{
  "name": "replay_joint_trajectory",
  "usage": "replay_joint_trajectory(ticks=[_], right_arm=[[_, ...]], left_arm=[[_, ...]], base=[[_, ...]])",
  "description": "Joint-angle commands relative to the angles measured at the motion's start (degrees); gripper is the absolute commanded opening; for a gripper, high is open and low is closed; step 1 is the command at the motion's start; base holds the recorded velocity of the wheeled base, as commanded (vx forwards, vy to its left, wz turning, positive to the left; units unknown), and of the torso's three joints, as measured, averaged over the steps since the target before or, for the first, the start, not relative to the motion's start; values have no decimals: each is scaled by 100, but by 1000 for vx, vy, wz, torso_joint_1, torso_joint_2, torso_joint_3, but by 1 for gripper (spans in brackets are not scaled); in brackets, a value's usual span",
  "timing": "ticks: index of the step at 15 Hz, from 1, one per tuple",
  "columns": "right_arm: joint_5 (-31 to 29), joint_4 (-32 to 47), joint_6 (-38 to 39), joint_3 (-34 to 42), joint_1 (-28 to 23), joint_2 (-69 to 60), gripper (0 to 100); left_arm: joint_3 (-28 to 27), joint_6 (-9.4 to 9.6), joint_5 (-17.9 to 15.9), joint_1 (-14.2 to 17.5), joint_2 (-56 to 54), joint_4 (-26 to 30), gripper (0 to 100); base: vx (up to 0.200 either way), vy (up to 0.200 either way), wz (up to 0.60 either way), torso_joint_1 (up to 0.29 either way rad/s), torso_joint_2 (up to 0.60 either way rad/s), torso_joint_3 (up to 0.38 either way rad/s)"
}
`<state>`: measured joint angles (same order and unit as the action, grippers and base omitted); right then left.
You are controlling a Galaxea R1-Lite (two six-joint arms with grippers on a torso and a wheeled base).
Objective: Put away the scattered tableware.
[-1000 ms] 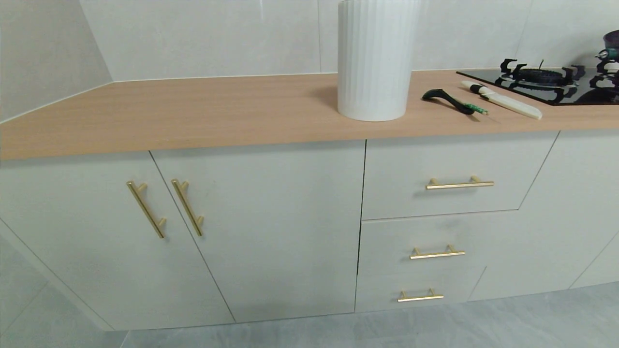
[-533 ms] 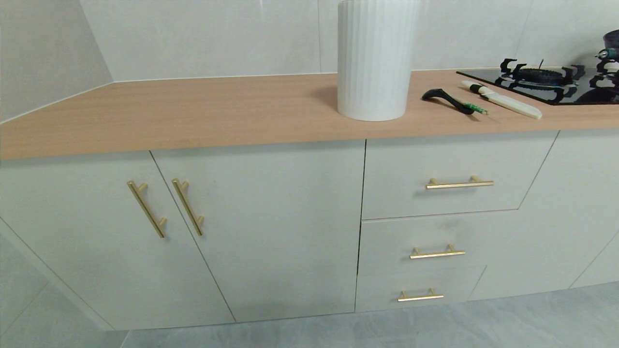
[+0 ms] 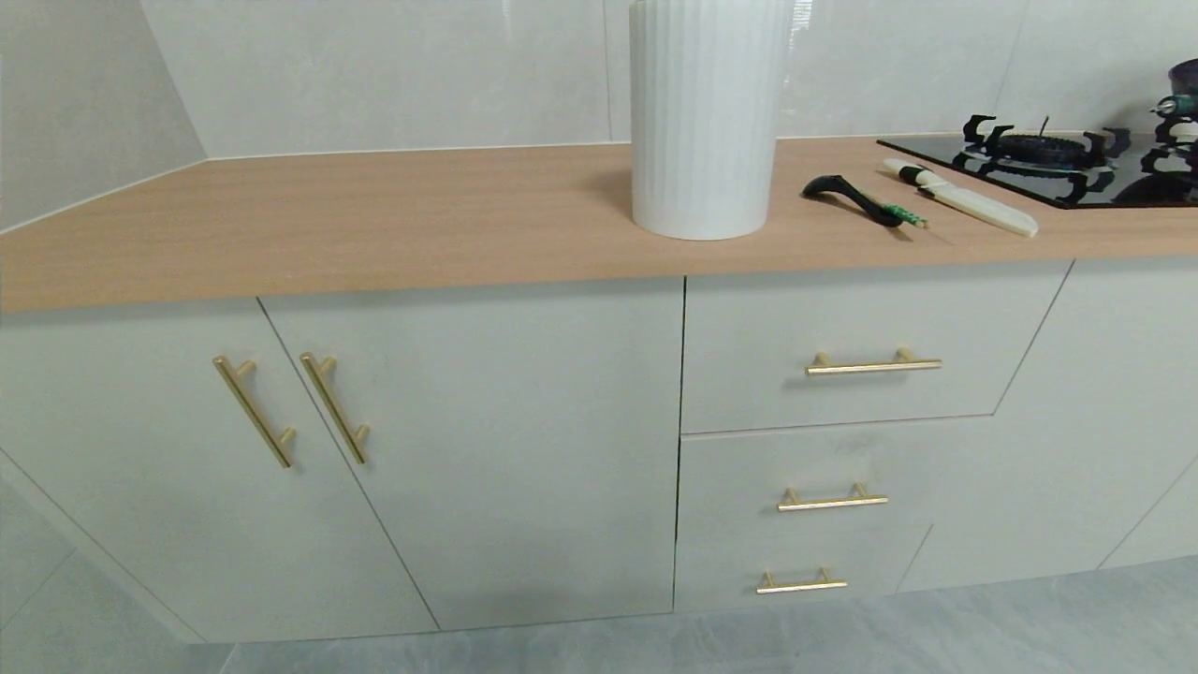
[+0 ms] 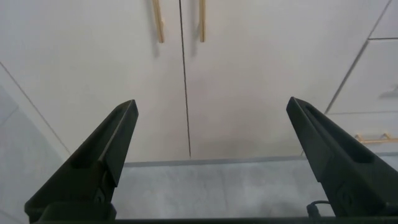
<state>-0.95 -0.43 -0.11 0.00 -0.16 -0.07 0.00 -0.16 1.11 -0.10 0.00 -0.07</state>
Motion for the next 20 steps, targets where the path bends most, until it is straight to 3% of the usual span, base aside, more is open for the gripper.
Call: replay_joint_trajectory(ticks=[1, 5, 20], right_arm=[[-2, -1, 2, 0, -2, 7, 100], [-2, -1, 2, 0, -2, 7, 100], [16, -1, -24, 0, 7, 7, 100]], left_arm=[[0, -2, 3, 1, 9, -1, 100], [0, -2, -5, 1, 9, -1, 100], [0, -2, 3, 1, 9, -1, 100]], base=[[0, 0, 0, 0, 0, 0], [0, 0, 450, 3, 3, 3], [0, 0, 0, 0, 0, 0]])
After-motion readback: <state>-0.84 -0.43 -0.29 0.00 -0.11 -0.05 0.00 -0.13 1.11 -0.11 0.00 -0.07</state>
